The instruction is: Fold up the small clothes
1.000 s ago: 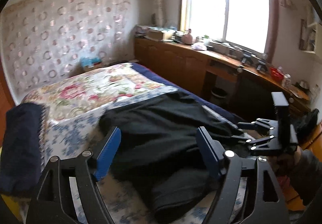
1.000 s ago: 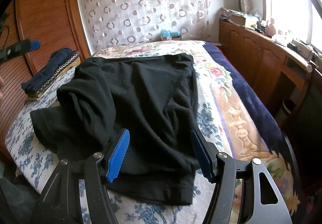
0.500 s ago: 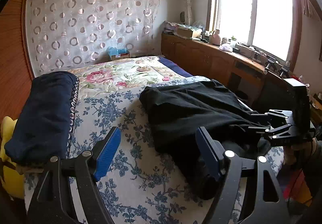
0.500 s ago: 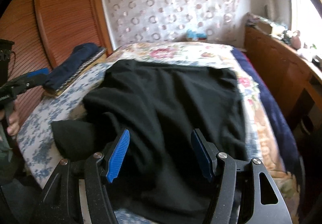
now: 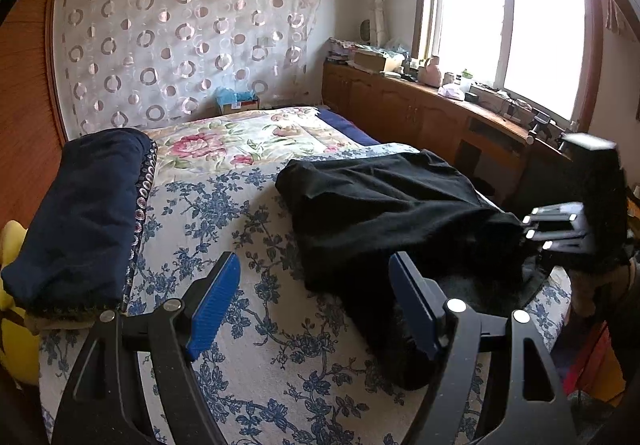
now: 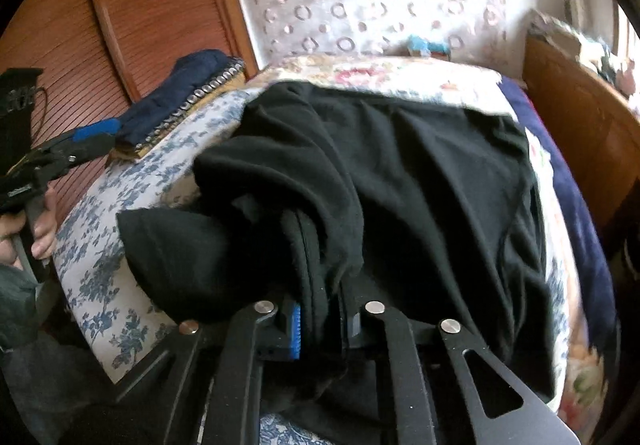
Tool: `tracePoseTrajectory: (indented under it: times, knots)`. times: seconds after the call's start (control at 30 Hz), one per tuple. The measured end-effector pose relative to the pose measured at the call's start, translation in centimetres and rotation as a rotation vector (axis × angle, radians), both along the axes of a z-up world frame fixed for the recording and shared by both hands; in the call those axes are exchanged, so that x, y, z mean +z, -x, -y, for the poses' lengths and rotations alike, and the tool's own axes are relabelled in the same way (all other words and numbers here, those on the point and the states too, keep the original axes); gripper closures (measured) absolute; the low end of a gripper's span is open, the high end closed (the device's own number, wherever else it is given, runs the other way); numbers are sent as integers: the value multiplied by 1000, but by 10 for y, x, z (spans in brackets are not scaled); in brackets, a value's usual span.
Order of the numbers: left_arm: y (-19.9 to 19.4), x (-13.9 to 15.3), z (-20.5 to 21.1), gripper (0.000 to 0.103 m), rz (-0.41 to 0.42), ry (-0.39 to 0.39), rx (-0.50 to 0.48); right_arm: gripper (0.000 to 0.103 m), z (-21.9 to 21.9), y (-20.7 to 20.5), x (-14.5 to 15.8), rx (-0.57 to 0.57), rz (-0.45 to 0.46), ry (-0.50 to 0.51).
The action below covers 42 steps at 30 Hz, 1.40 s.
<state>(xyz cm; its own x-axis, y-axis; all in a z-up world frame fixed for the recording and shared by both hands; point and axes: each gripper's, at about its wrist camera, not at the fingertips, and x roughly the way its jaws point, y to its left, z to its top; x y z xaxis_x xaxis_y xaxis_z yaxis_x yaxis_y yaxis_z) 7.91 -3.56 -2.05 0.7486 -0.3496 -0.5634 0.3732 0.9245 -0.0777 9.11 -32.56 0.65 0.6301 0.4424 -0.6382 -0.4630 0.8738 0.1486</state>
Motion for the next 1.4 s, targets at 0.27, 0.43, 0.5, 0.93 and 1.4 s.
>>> tracePoseTrajectory:
  times: [0.27,0.43,0.5,0.93,1.4]
  knots:
    - [-1,1,0,25,0,3,4,93,-2,10,48,11,157,-17]
    - [1,2,1,25,4,5,0,93,16,19,63,-41,199,17]
    - [2,3,2,25,8,8,-2,93,29,18,57,-87,177,32]
    - [4,7,8,25,29,4,12,49,31,3,4,-181,85,112]
    - [6,3,-1,25,29,17,35,48,-91,-62,-28,158,-10,123]
